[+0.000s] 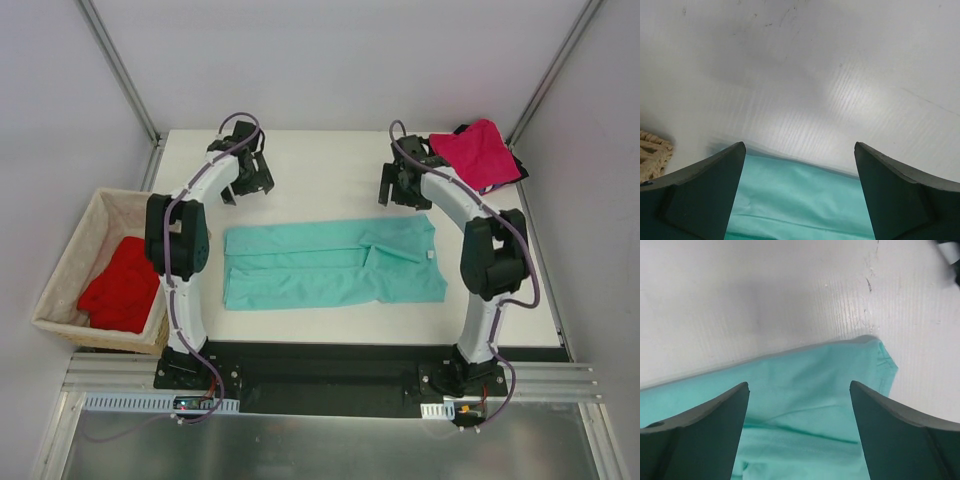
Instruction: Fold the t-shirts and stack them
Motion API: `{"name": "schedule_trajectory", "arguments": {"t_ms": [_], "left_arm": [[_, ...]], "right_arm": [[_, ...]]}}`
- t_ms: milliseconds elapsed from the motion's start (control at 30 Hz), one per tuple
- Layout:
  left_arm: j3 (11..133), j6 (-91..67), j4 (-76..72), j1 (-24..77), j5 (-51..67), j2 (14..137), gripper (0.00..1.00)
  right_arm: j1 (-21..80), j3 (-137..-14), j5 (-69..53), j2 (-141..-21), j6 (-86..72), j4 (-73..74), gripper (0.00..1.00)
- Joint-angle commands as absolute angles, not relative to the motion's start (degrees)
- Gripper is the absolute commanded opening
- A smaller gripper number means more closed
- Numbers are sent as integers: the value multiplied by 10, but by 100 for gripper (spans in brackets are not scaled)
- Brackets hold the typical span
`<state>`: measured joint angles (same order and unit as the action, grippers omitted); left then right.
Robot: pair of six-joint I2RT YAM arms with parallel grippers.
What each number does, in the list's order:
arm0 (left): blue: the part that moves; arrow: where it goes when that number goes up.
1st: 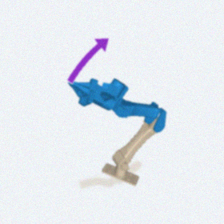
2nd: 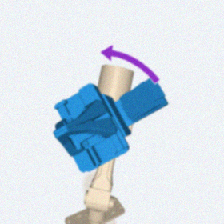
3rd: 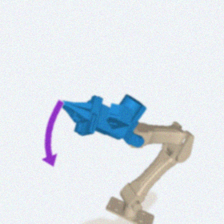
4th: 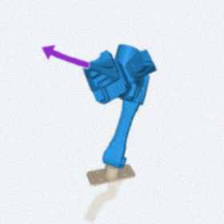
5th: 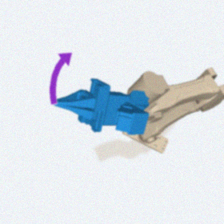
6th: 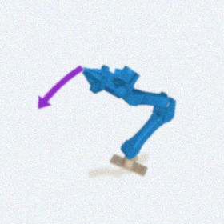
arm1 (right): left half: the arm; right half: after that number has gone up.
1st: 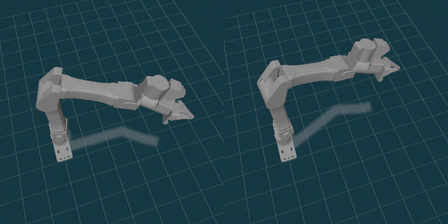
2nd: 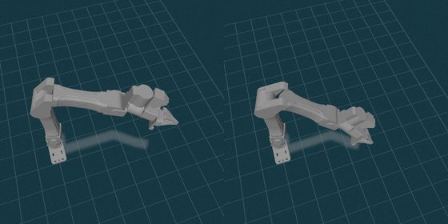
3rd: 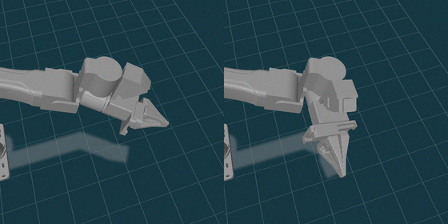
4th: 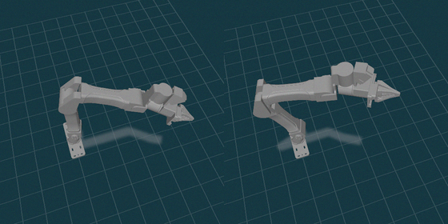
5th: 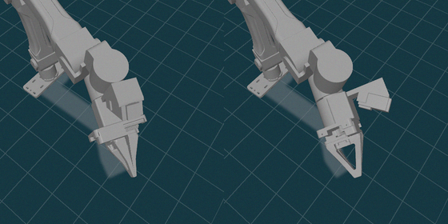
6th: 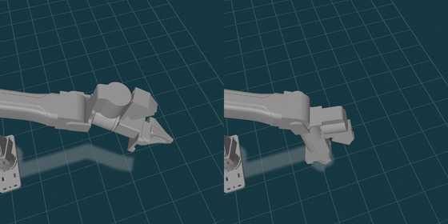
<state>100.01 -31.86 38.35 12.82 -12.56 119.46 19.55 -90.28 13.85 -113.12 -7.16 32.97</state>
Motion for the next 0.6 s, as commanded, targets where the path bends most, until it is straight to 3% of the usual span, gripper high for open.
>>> {"name": "schedule_trajectory", "arguments": {"t_ms": [0,333,567], "left_arm": [[976,-304,401,140,-110,1078,92],[829,-333,399,154,-93,984,93],[807,-337,393,156,-95,992,92]], "right_arm": [[222,-905,157,-1020,-44,368,86],[274,-825,156,-991,-45,362,82],[279,-808,134,-1051,-60,327,68]]}}
